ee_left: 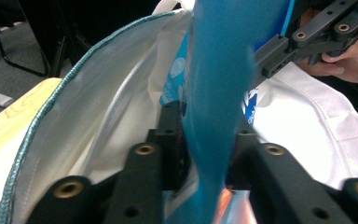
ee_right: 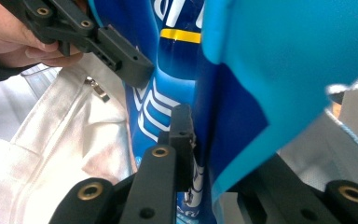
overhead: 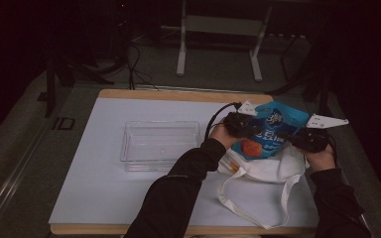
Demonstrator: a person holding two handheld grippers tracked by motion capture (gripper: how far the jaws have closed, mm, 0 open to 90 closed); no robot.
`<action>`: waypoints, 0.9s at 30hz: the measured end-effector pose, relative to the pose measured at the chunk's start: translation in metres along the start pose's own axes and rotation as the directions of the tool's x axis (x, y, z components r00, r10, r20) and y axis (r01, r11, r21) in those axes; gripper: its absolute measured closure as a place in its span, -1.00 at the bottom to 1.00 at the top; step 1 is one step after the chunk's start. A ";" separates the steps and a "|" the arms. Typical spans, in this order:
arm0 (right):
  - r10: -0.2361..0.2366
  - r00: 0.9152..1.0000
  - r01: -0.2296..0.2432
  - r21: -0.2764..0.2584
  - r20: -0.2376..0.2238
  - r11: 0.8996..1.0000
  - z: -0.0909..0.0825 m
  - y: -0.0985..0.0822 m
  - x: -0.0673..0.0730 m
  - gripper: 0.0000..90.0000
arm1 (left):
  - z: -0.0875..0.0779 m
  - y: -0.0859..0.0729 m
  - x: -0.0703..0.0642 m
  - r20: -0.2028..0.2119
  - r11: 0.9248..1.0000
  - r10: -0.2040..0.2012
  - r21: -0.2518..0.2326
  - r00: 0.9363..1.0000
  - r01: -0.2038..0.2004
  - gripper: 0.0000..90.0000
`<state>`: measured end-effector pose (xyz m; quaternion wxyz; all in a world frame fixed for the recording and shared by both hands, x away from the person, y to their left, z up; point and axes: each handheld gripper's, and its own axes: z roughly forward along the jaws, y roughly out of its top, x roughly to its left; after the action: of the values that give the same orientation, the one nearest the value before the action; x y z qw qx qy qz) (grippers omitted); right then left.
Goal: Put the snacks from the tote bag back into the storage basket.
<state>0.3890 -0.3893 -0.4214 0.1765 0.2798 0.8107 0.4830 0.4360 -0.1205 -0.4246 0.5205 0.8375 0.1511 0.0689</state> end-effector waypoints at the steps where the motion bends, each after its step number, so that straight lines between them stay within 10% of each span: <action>1: 0.001 1.000 -0.001 0.000 -0.001 1.000 0.000 0.000 0.000 0.85 | -0.001 0.000 0.000 -0.004 1.000 0.009 0.003 1.000 -0.009 0.70; 27: -0.035 0.999 0.035 -0.050 -0.009 0.998 -0.024 0.037 0.010 0.96 | -0.035 0.036 -0.016 -0.042 0.994 0.092 -0.052 0.995 -0.094 1.00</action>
<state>0.3788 -0.3857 -0.3781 0.1881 0.2586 0.8041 0.5012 0.4178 -0.1111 -0.3767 0.5362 0.8277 0.1204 0.1136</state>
